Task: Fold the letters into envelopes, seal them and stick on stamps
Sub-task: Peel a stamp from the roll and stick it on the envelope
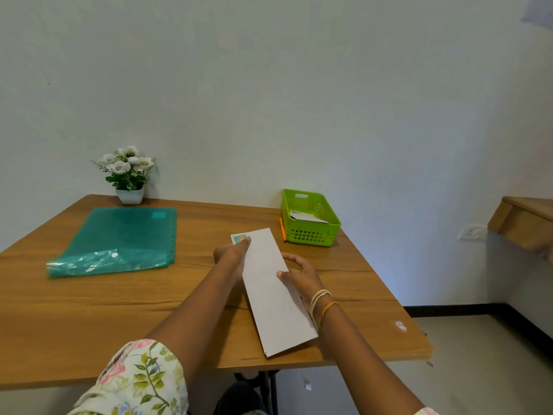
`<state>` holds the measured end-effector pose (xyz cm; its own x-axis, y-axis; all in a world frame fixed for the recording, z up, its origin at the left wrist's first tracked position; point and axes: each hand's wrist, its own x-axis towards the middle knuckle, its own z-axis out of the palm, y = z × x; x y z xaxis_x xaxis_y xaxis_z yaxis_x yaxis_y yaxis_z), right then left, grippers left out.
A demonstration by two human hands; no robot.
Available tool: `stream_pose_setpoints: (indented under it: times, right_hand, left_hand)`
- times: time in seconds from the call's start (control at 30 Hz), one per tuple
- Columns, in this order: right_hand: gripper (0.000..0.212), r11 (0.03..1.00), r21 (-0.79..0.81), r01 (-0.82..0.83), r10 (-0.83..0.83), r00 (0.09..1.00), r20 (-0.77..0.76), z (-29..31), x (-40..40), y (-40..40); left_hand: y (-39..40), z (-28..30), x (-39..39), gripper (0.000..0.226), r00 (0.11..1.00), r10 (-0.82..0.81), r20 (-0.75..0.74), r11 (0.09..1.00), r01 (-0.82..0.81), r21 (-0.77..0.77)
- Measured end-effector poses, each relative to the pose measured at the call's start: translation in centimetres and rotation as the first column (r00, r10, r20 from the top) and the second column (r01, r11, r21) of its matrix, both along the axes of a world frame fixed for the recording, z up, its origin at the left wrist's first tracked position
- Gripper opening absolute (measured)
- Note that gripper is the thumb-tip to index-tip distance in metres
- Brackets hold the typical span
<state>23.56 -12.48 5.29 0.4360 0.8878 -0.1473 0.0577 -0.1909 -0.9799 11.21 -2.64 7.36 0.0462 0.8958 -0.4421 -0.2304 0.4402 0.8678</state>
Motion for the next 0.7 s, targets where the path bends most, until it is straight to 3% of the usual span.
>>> stream_pose_setpoints:
  times: [0.1, 0.2, 0.33, 0.5, 0.57, 0.7]
  right_hand:
    - [0.042, 0.999, 0.023, 0.044, -0.044, 0.999, -0.003, 0.5, 0.1, 0.3]
    - [0.038, 0.988, 0.068, 0.138, -0.137, 0.99, -0.016, 1.5, 0.5, 1.3]
    - [0.041, 0.963, 0.125, 0.237, -0.234, 0.972, -0.036, 3.6, 2.1, 2.4]
    - [0.045, 0.935, 0.125, 0.331, -0.33, 0.943, -0.03, 7.0, 4.2, 3.2]
    - [0.045, 0.923, 0.123, 0.366, -0.363, 0.931, -0.04, 8.0, 5.0, 3.6]
    - [0.04, 0.944, 0.026, 0.329, -0.328, 0.944, -0.03, 9.2, 6.4, 4.4]
  left_hand:
    - [0.2, 0.0, -0.3, 0.048, 0.994, -0.106, 0.004, 0.994, 0.106, 0.006]
    - [0.0, -0.2, -0.5, 0.044, 0.944, -0.328, -0.037, 0.942, 0.33, 0.067]
    - [-0.2, 0.7, -0.4, 0.044, 0.745, -0.648, -0.161, 0.76, 0.646, -0.068]
    - [0.6, 3.0, 0.3, 0.046, 0.509, -0.824, -0.248, 0.559, 0.8, -0.216]
    - [0.6, 3.7, 1.1, 0.035, 0.484, -0.842, -0.239, 0.531, 0.821, -0.208]
    - [1.1, 4.4, 2.8, 0.013, 0.554, -0.797, -0.242, 0.589, 0.801, -0.108]
